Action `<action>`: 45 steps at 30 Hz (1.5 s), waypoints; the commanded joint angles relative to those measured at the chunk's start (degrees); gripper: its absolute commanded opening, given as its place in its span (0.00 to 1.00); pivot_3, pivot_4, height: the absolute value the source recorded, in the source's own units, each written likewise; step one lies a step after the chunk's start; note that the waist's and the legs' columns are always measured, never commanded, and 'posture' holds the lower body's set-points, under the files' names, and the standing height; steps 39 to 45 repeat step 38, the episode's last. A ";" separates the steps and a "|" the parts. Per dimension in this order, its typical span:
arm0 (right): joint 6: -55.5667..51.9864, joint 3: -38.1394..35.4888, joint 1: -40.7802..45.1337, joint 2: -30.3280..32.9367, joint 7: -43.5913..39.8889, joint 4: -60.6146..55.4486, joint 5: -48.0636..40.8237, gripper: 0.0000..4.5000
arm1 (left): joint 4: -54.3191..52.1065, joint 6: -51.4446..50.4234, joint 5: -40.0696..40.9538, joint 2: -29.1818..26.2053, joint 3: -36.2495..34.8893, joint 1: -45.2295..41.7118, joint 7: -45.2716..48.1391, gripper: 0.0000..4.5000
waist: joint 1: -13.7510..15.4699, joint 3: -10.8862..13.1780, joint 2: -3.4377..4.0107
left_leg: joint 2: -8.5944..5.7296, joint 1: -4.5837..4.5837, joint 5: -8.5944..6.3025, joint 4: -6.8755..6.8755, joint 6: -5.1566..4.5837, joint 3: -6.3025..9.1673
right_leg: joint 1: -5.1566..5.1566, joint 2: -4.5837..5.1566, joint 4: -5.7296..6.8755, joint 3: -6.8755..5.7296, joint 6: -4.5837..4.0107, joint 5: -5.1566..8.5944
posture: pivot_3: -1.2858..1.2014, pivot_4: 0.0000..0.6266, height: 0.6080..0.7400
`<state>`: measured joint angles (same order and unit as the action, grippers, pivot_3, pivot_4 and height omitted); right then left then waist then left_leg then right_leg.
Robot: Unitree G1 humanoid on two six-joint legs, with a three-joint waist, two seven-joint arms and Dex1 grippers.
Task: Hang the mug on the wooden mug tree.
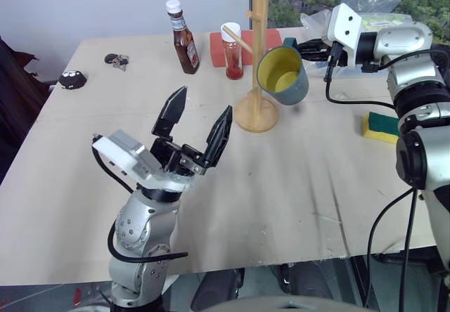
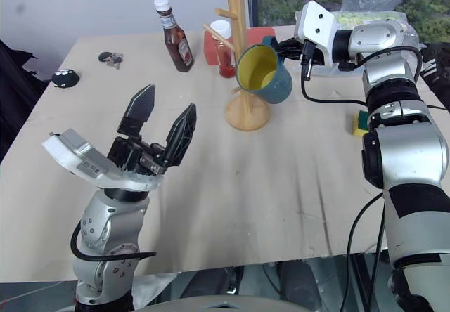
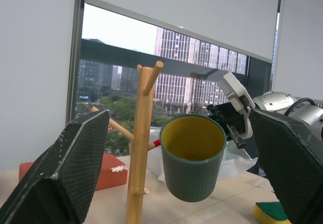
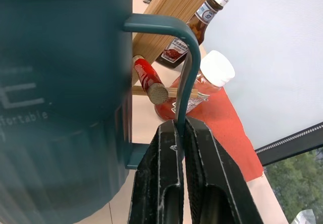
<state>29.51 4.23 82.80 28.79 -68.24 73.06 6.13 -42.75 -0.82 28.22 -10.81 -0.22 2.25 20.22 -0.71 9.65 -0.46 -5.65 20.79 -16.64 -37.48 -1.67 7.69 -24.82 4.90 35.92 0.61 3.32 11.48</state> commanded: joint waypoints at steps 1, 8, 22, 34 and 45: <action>0.68 -0.69 3.09 0.59 1.96 -0.61 0.24 0.29 | -0.75 1.79 0.10 0.09 -0.24 0.45 0.51 1.00 | 0.00 0.00 0.00 | 0.00 0.00 0.00 0.00 0.00 -0.01 | 0.00 0.00 0.00 0.01 0.00 0.00 | 0.52 0.24 1.00; 0.62 -1.37 2.61 1.30 3.77 -0.73 0.10 0.98 | 0.84 2.02 0.75 -0.44 -0.52 0.14 1.63 1.00 | -0.01 0.00 0.00 | 0.00 0.00 0.00 0.00 0.00 -0.07 | -0.04 -0.04 0.02 0.09 0.00 -0.01 | 0.52 0.24 1.00; -31.44 -15.28 -32.02 12.85 -4.80 -39.90 -22.73 0.98 | 0.79 -3.91 2.30 -4.13 -1.55 8.85 1.32 1.00 | 1.90 -0.14 -0.20 | 0.01 0.11 -0.03 -0.02 -0.06 0.06 | 0.01 0.05 -0.05 -0.05 0.01 -0.02 | 0.52 0.24 1.00; -41.84 -17.01 -93.38 -5.05 21.44 -92.10 -26.59 0.98 | 7.16 -14.31 -2.56 -13.01 0.03 22.28 4.62 1.00 | 1.50 -0.34 0.07 | 0.25 -0.28 -0.19 -0.07 -0.33 -0.53 | 0.04 -0.31 0.17 0.34 0.21 -0.19 | 0.52 0.24 1.00; -38.56 -16.00 -97.32 -6.87 23.70 -91.75 -25.40 0.98 | 7.80 -13.88 -5.21 -14.54 0.75 23.09 5.68 1.00 | 1.43 -0.28 0.01 | 0.36 -1.05 -0.24 -0.10 -0.36 -0.66 | 0.99 -0.47 -0.10 0.40 0.29 -0.08 | 0.52 0.24 1.00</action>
